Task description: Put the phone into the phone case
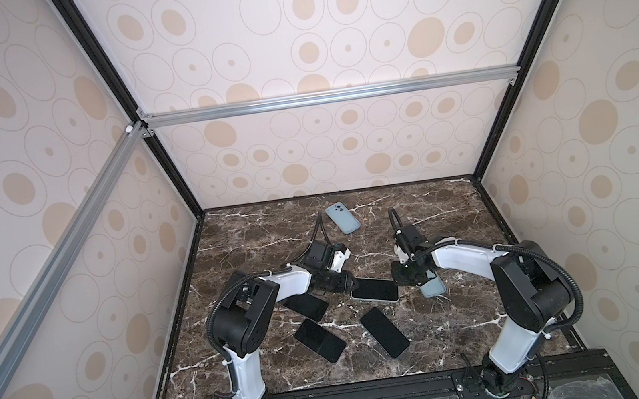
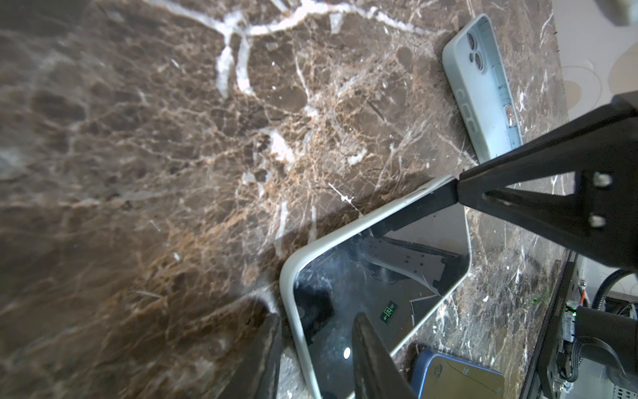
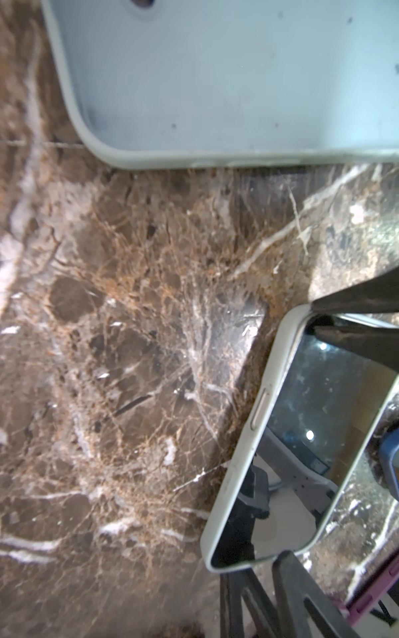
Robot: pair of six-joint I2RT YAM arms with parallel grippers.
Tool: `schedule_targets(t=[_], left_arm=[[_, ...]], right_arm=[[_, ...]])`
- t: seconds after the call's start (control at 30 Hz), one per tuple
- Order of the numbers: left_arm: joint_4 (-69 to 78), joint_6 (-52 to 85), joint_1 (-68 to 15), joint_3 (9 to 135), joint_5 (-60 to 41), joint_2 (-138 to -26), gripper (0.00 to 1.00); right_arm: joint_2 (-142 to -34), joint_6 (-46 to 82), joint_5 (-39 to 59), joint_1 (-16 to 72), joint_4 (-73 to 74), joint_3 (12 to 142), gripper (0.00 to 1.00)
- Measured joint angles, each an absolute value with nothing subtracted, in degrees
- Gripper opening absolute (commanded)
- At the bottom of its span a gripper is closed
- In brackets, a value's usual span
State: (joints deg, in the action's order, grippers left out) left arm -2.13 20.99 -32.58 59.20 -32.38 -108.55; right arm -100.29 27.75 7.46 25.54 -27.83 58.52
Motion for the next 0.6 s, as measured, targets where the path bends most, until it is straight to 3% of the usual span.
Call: schedule_targets(t=[0.6], left_arm=[[-2.11, 20.99, -32.62, 59.27, -32.27, -108.57, 0.35]], right_arm=[[-106.19, 27.33, -13.17, 37.93, -34.33, 65.58, 0.17]])
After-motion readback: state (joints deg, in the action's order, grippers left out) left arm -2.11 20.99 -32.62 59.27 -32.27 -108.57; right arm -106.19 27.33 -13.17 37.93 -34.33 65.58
